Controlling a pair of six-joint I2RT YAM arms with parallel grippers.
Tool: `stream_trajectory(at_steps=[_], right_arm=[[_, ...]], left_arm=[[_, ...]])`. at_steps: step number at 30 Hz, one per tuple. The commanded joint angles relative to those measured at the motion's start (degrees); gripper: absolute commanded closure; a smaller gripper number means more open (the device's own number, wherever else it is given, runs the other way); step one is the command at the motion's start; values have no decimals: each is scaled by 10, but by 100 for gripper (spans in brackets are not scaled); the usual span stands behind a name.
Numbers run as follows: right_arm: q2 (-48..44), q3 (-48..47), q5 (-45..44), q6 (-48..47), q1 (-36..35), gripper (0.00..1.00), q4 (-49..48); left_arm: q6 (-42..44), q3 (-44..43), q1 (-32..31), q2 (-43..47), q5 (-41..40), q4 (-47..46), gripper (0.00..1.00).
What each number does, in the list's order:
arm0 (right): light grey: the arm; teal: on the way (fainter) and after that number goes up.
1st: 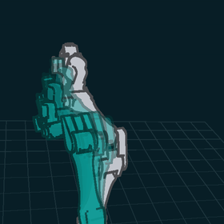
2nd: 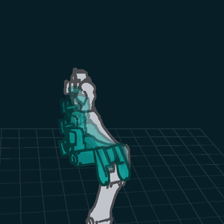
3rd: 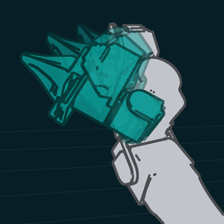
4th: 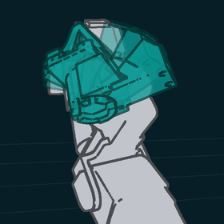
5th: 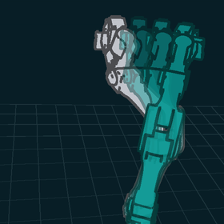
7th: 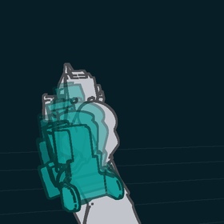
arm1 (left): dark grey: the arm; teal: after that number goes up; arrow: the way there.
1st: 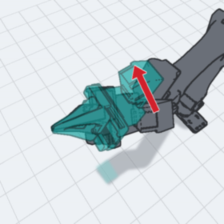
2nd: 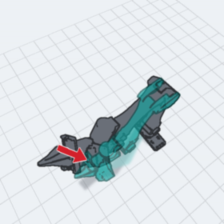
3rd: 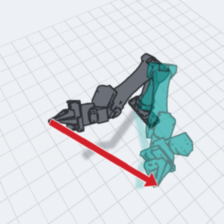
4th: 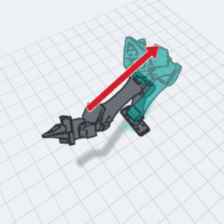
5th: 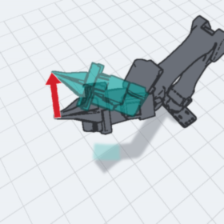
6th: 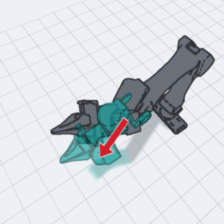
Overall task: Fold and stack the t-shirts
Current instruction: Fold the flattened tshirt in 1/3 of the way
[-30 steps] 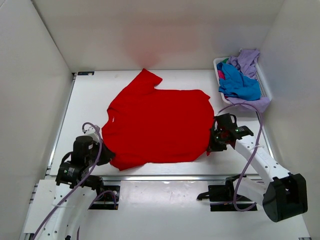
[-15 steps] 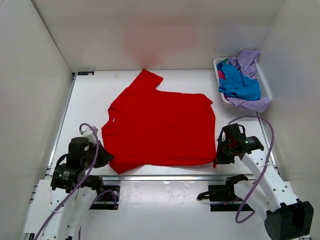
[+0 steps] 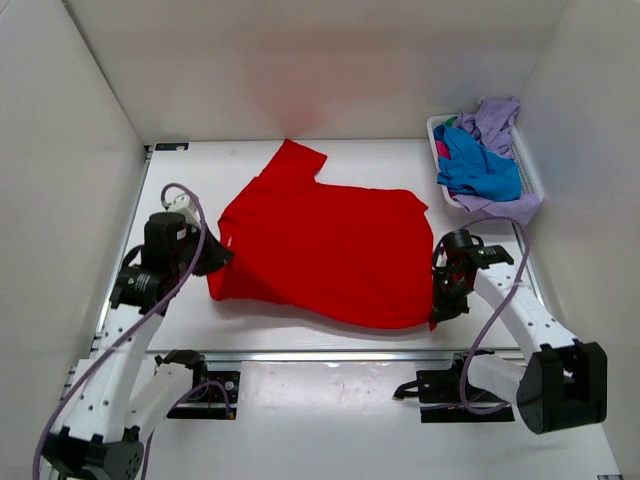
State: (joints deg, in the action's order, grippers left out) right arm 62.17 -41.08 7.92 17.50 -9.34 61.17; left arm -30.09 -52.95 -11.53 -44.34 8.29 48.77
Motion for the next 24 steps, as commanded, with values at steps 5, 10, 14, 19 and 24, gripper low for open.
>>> stream_trajectory(at_steps=[5,10,14,19,24], right_arm=[[87,-96,4,-84,-9,100,-41],[134,-104,7,-112,-8,99,-67],[155,-109,8,-122,1,100,-84],[176,-127,6,-130,11,100,-96],[200,-148,5,-135,14,100,-111]], left_arm=[[18,-61,12,-93,-28,-111,100],[25,-69,13,-148,-35,-159,100],[26,-86,16,-179,-40,-183,100],[32,-116,30,-216,-49,-201,100],[37,-129,26,-247,-63,-209,100]])
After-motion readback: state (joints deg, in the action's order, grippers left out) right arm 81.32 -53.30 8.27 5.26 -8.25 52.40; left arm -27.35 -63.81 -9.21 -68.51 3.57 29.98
